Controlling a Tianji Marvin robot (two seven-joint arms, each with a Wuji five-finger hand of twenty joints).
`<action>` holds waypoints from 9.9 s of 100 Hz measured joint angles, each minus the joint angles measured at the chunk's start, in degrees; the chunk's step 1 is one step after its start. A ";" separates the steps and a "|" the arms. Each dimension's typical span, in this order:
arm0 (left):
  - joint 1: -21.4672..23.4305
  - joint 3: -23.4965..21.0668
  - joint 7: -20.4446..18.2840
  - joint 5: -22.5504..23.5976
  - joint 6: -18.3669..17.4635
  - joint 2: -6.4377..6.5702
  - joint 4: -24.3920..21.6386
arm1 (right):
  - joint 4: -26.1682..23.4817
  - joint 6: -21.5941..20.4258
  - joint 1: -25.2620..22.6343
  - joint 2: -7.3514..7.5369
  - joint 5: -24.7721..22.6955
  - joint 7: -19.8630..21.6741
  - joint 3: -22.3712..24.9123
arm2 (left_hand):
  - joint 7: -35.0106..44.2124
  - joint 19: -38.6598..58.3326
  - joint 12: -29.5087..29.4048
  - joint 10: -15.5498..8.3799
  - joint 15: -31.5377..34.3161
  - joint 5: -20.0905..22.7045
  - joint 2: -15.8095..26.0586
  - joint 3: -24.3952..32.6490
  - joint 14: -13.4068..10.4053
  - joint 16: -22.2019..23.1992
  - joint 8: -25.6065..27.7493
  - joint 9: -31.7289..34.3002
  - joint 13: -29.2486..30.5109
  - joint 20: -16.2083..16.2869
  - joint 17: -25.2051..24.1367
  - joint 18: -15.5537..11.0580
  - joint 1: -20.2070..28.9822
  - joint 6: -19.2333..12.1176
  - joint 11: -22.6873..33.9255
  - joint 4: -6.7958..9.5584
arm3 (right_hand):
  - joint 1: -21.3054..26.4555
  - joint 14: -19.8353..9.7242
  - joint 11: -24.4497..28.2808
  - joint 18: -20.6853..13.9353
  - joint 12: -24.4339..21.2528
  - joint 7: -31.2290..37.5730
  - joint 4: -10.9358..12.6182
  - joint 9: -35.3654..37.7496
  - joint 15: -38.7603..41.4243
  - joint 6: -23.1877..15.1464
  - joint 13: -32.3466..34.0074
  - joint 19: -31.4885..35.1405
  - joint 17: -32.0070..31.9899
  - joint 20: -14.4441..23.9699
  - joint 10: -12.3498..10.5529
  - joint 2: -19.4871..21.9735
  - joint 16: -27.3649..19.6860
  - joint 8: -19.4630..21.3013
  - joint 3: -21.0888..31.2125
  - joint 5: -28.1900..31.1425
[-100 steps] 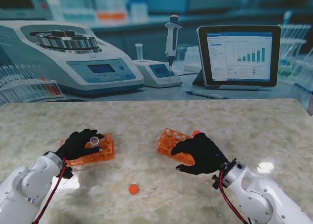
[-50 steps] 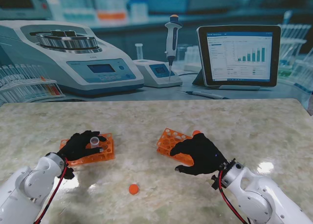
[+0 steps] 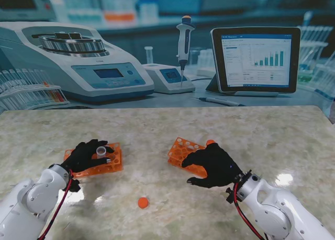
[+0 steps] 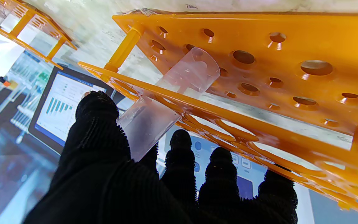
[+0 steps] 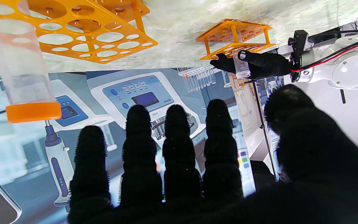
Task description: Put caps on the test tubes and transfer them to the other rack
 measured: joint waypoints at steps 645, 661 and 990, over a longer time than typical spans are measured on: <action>0.40 10.94 7.09 -11.95 -10.28 -3.35 -12.92 | 10.35 0.56 21.60 0.92 6.65 6.37 -36.91 | 55.01 93.77 57.31 6.74 72.27 3.76 -13.25 13.52 0.93 51.84 69.39 37.19 50.63 17.35 62.72 -0.06 7.18 2.92 43.51 0.81 | 3.22 -0.54 6.41 -3.00 14.52 -0.02 0.02 0.21 6.42 4.39 3.74 7.59 5.31 13.10 1.52 -5.03 16.87 4.52 6.00 0.01; 1.20 9.92 6.87 -11.40 -10.62 -3.22 -13.53 | 12.08 0.54 24.09 0.59 7.03 5.84 -40.20 | 55.01 93.77 57.31 6.74 72.27 3.76 -13.23 13.49 0.93 51.82 69.39 37.19 50.63 17.35 62.72 -0.07 7.18 2.88 43.51 0.80 | 4.08 -0.57 6.41 -3.12 14.53 -0.04 0.02 0.21 7.68 4.39 3.68 7.69 5.38 13.18 1.52 -5.05 17.40 4.54 6.65 0.01; 2.87 8.07 7.19 -8.58 -12.67 -2.70 -14.88 | 15.21 6.01 28.79 1.89 2.13 12.52 -40.39 | 55.01 93.77 57.31 6.35 72.20 3.74 -12.50 12.26 0.93 49.63 69.40 37.19 50.63 15.75 62.72 -0.19 6.53 2.09 43.51 0.77 | 6.56 -3.82 4.43 -4.54 11.60 2.27 0.02 0.16 7.40 -3.10 -0.36 8.38 4.03 13.89 -2.53 -4.87 18.97 -0.46 7.36 -1.10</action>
